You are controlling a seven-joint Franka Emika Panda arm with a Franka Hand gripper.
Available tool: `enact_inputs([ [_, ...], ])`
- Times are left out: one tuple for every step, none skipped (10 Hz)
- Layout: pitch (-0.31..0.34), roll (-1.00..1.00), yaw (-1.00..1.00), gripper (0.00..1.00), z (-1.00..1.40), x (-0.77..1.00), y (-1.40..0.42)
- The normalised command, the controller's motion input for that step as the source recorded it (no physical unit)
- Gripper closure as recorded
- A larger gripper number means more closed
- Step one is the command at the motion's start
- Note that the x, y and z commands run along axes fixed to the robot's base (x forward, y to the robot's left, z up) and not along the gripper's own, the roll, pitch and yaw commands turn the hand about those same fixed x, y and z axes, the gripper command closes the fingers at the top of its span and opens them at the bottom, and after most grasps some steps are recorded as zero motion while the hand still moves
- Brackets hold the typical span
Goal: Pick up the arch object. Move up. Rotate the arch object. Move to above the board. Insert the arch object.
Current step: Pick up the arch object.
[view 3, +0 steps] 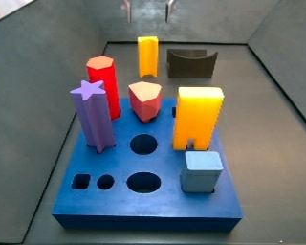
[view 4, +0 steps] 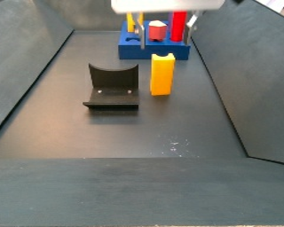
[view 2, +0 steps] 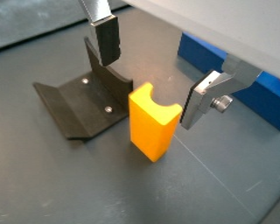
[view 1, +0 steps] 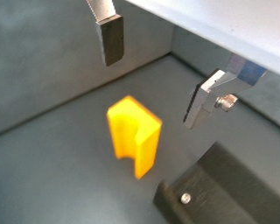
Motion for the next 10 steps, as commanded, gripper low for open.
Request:
enact_inputs([
  [-0.079, 0.00, 0.00, 0.00, -0.38, -0.08, -0.07],
  [-0.083, 0.00, 0.00, 0.00, -0.38, -0.09, -0.01],
  [-0.093, 0.00, 0.00, 0.00, -0.40, -0.12, -0.05],
  [-0.107, -0.03, 0.00, 0.00, -0.52, 0.00, -0.15],
  [-0.131, -0.02, 0.00, 0.00, -0.63, -0.01, -0.21],
  [-0.121, -0.01, 0.00, 0.00, -0.59, 0.00, -0.18],
  [-0.074, 0.00, 0.00, 0.00, -0.44, 0.00, -0.06],
  [-0.007, 0.00, 0.00, 0.00, -0.18, 0.00, 0.00],
  [0.000, 0.00, 0.00, 0.00, 0.00, 0.00, 0.00],
  [0.000, 0.00, 0.00, 1.00, 0.00, 0.00, 0.00],
])
